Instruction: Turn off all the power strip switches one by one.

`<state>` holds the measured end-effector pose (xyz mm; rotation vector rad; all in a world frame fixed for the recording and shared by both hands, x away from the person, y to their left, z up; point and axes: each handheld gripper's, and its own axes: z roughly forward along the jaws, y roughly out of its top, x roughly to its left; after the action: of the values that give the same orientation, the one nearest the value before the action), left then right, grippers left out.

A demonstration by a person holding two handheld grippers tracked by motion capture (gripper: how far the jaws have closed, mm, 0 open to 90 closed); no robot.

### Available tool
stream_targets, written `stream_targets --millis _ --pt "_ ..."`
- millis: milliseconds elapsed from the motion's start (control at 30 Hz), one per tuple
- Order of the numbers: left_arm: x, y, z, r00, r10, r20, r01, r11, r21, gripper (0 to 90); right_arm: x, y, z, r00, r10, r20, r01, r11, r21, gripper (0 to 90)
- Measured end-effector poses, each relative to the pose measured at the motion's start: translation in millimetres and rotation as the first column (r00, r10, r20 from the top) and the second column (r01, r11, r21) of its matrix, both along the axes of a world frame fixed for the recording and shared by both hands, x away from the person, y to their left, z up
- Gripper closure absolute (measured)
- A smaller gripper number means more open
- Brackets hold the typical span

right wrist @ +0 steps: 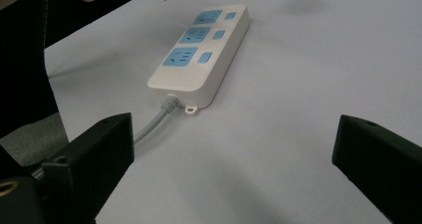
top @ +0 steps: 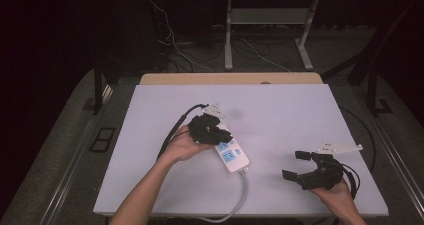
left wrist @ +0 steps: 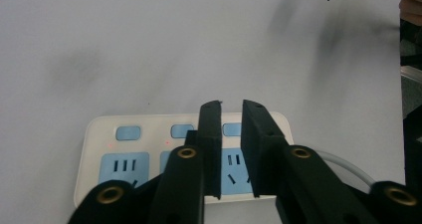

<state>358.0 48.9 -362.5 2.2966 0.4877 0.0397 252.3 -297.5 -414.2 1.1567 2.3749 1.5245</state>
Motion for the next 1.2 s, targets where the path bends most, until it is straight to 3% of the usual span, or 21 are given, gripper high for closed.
stream_targets --millis 167,800,1200 --pt "3.0 -5.0 -5.6 0.9998 -0.012 -0.016 0.012 0.9999 0.001 88.8 -0.2 -0.2 0.1 1.0 0.0 -0.001 0.0 1.0 0.001 2.7" --pt "9.5 -18.4 -30.0 0.9984 -0.026 -0.05 0.028 0.9989 0.039 89.2 -0.3 -0.2 -0.2 1.0 0.006 0.0 -0.006 1.0 -0.001 2.7" --pt "11.0 -24.3 -39.8 0.9973 -0.032 -0.065 0.035 0.9988 0.035 89.2 -0.3 0.3 -0.3 0.9999 0.011 -0.002 -0.011 1.0 -0.005 2.7"
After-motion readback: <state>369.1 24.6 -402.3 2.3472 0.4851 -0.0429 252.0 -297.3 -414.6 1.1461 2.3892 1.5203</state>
